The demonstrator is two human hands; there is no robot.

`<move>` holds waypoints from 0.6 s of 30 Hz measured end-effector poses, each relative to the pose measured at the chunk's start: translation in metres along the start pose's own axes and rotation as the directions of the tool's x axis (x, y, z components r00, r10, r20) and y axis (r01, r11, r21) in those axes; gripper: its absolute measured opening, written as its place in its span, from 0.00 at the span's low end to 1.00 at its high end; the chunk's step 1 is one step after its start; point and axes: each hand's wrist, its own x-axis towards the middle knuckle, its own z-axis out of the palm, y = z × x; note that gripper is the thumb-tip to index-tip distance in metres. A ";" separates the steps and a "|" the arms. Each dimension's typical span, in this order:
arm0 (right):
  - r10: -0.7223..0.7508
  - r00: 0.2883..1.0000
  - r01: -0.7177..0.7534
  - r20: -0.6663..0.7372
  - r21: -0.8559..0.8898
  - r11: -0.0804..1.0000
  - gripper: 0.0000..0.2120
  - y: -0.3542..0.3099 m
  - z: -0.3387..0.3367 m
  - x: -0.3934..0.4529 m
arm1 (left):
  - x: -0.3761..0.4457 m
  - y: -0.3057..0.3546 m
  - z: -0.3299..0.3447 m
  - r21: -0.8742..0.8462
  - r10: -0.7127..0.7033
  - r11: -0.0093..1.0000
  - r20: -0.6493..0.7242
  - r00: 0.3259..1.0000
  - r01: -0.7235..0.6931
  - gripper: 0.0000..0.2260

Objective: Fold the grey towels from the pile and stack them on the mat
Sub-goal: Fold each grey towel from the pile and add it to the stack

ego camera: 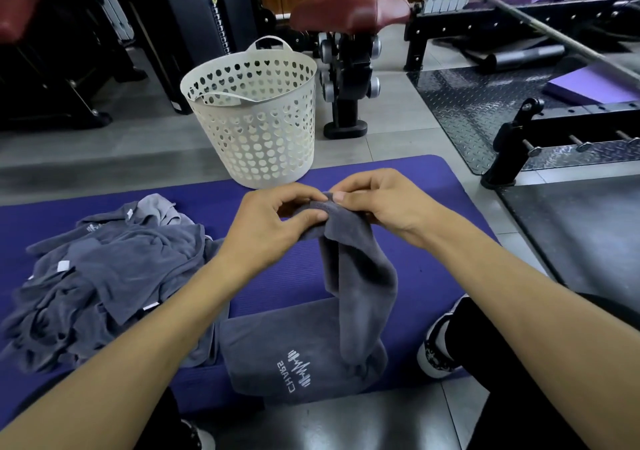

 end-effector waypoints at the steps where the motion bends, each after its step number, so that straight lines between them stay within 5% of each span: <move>1: 0.002 1.000 -0.002 0.001 0.004 1.000 0.04 0.002 0.000 -0.001 | 0.001 0.000 0.000 -0.024 -0.039 0.999 -0.018 0.999 0.039 0.09; 6: 0.015 0.999 -0.009 0.032 -0.191 0.982 0.19 0.013 -0.001 -0.008 | 0.007 0.002 -0.005 -0.248 -0.262 0.942 -0.123 0.957 0.226 0.09; 10: -0.056 0.998 0.043 -0.011 -0.495 0.868 0.29 0.032 0.012 -0.013 | 0.012 0.002 -0.014 -0.523 -0.551 0.744 -0.128 0.824 0.416 0.03; 13: -0.116 0.992 0.075 -0.054 -0.492 0.867 0.21 0.046 0.025 -0.009 | 0.013 -0.001 -0.019 -0.581 -0.627 0.672 -0.115 0.771 0.459 0.03; 18: -0.228 0.969 0.148 -0.089 -0.529 0.836 0.03 0.052 0.039 -0.001 | 0.008 -0.004 -0.020 -0.562 -0.623 0.681 -0.109 0.774 0.469 0.02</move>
